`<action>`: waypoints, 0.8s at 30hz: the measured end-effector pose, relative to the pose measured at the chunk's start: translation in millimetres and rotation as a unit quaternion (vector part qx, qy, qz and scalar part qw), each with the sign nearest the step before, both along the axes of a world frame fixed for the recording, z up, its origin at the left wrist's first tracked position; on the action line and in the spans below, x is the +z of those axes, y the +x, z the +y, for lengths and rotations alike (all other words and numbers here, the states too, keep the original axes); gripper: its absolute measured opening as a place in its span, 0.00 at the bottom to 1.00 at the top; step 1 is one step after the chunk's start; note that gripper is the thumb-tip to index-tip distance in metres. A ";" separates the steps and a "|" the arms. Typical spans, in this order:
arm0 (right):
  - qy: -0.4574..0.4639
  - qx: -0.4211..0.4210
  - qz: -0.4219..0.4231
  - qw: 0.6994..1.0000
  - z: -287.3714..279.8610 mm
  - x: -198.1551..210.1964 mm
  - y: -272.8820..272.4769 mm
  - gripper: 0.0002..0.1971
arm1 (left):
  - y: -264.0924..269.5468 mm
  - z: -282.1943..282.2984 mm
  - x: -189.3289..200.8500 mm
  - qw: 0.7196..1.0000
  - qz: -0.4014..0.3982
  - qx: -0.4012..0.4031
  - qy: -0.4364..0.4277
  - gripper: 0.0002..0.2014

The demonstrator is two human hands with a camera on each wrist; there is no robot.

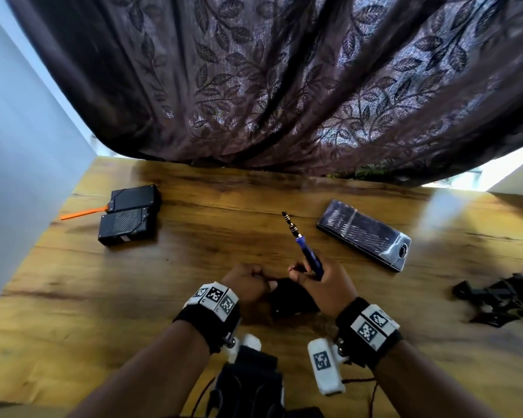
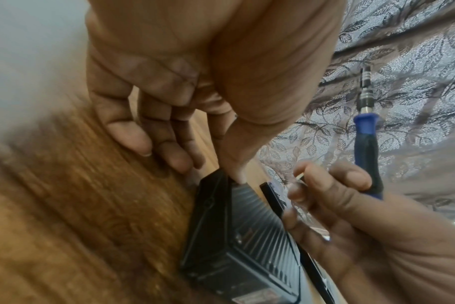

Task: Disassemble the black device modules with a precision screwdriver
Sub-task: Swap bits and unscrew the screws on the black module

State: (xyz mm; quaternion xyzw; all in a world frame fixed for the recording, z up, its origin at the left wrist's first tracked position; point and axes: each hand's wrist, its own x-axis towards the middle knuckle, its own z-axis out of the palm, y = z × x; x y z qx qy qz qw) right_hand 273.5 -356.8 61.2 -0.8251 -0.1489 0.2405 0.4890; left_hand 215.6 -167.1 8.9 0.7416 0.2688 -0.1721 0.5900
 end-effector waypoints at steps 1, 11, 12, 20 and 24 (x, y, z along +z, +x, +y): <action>0.005 -0.006 0.007 1.000 -5.6 1.0 -0.6 0.17 | -0.4 -0.2 -0.2 1.000 -0.003 -0.002 0.010 0.08; 0.115 -0.023 0.013 0.993 -21.0 23.4 -7.6 0.22 | -9.3 17.2 70.3 0.989 -0.105 -0.091 0.050 0.11; 0.123 -0.018 -0.004 0.992 -15.5 30.0 -8.8 0.23 | -10.0 15.6 80.8 0.989 -0.108 -0.103 0.023 0.14; 0.134 0.010 -0.088 0.987 10.7 46.3 -12.5 0.21 | -18.0 13.7 94.6 0.980 -0.063 -0.027 -0.187 0.14; 0.097 0.049 -0.138 0.984 19.9 49.5 -17.5 0.20 | -22.5 19.6 90.0 0.973 -0.060 0.009 -0.221 0.10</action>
